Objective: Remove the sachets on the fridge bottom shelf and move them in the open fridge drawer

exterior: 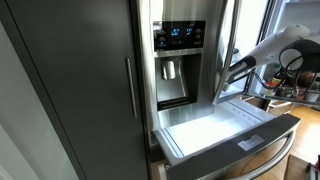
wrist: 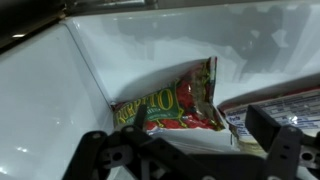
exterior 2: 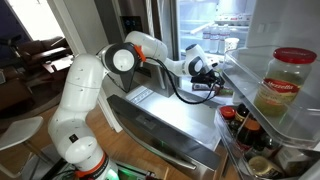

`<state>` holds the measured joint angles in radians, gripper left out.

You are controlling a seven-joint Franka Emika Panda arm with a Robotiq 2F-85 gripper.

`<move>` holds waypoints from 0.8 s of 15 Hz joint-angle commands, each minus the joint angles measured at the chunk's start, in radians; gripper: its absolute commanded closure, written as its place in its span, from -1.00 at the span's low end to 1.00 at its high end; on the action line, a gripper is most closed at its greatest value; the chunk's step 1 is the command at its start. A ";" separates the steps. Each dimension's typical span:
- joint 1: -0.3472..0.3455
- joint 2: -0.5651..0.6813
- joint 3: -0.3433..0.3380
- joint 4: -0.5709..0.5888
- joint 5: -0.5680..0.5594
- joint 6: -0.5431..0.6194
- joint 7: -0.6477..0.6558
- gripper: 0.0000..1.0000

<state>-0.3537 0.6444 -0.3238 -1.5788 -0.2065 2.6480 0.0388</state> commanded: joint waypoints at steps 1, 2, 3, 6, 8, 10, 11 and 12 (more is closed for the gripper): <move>-0.030 0.047 0.009 0.048 0.033 0.031 -0.021 -0.98; -0.034 0.049 0.011 0.050 0.034 0.037 -0.025 -0.95; -0.036 0.054 0.009 0.057 0.033 0.038 -0.025 -0.67; -0.043 0.062 0.011 0.065 0.036 0.044 -0.029 -0.21; -0.045 0.064 0.012 0.066 0.038 0.045 -0.030 0.12; -0.047 0.065 0.013 0.068 0.038 0.043 -0.033 0.43; -0.047 0.063 0.014 0.067 0.039 0.036 -0.034 0.57; -0.046 0.063 0.013 0.068 0.039 0.035 -0.033 0.72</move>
<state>-0.3826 0.6885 -0.3216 -1.5311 -0.1981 2.6747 0.0359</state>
